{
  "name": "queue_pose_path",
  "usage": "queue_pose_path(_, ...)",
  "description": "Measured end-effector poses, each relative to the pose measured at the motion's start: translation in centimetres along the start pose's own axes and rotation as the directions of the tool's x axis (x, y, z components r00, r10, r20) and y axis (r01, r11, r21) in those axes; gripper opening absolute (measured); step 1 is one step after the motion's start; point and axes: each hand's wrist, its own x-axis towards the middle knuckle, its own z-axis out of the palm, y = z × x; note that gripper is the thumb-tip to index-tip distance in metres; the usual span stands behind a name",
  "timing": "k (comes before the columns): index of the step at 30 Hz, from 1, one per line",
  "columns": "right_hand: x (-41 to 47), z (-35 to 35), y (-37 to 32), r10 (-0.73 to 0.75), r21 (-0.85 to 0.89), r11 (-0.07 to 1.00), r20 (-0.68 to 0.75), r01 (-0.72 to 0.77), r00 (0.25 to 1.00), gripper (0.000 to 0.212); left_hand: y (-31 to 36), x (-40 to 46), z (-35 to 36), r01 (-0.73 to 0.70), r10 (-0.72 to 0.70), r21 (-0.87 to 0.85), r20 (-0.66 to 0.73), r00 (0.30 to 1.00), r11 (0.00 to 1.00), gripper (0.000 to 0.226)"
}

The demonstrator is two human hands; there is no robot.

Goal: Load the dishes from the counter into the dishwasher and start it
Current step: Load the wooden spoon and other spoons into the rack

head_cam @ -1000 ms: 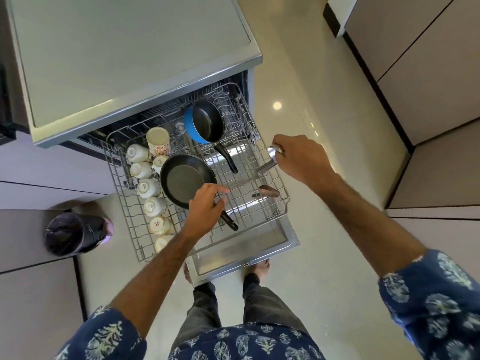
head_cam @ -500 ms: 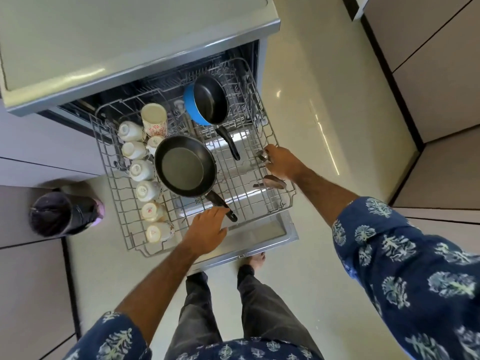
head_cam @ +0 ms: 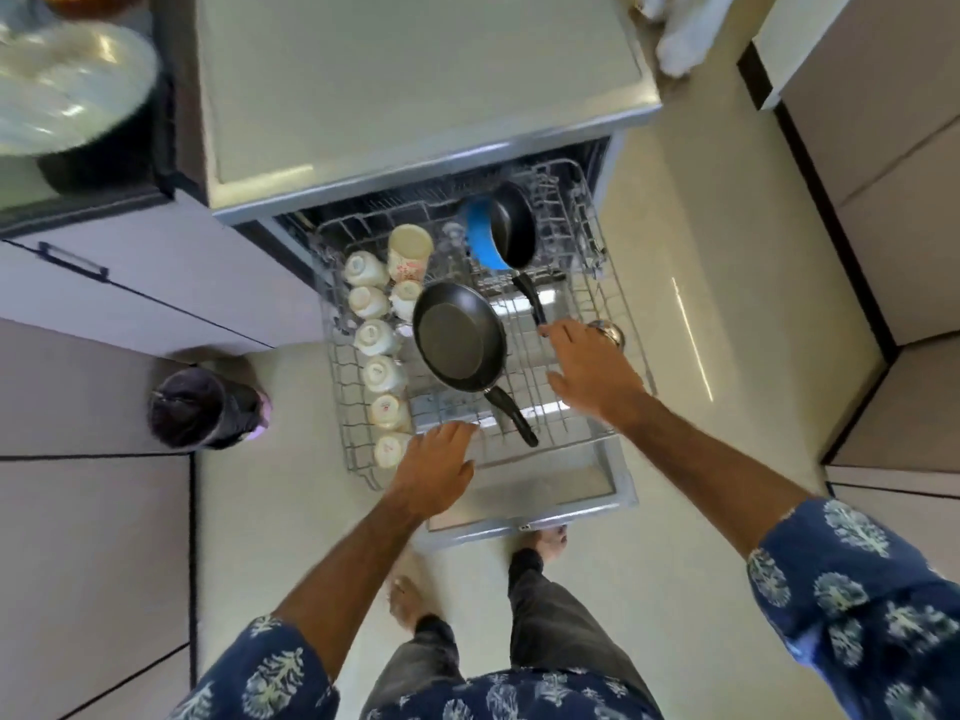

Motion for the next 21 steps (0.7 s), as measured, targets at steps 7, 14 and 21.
queue_pose_path(7, 2.8, -0.5, -19.1, -0.279, -0.072, 0.958, 0.010, 0.279, 0.960, 0.065, -12.7, -9.3, -7.8, 0.180, -0.155, 0.072, -0.266, 0.952, 0.981, 0.059)
queue_pose_path(14, 5.4, -2.1, -38.9, -0.411, -0.131, 0.908, -0.081, 0.399, 0.908, 0.063, -27.7, -20.9, -15.6, 0.237, -0.229, -0.043, -0.466, 0.855, 0.971, 0.056)
queue_pose_path(21, 8.0, -5.0, -53.2, -0.507, -0.186, 0.857, -0.128, 0.481, 0.853, 0.061, -38.6, -28.7, -22.0, 0.286, -0.302, -0.126, -0.606, 0.736, 0.950, 0.054)
